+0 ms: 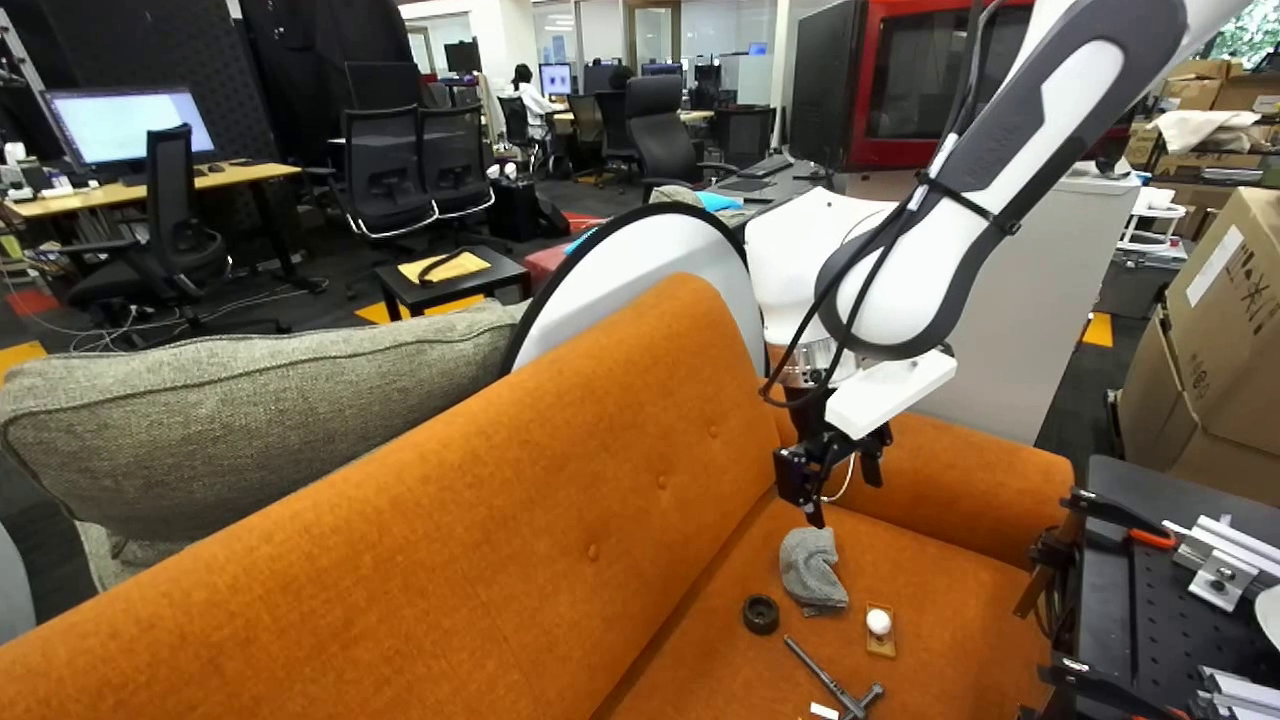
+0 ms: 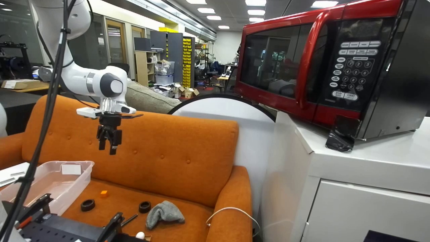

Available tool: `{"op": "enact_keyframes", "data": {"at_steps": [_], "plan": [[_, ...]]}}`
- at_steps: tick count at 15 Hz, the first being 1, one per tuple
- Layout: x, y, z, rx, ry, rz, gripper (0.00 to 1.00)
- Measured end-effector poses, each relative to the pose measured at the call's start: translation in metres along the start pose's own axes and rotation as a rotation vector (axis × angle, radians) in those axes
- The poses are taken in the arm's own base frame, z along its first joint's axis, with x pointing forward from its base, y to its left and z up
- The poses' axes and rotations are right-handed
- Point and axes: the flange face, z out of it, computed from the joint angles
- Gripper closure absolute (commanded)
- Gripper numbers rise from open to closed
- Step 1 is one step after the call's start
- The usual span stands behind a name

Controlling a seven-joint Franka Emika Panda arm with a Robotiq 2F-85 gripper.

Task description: Put the metal tool in the storage box

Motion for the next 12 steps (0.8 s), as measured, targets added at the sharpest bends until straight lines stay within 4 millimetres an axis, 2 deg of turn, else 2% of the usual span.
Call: {"op": "enact_keyframes", "data": {"at_steps": [9, 12], "plan": [[0.001, -0.003, -0.003, 0.002, 0.008, 0.008, 0.0], [0.002, -0.004, 0.008, 0.026, -0.023, 0.013, 0.0]]}}
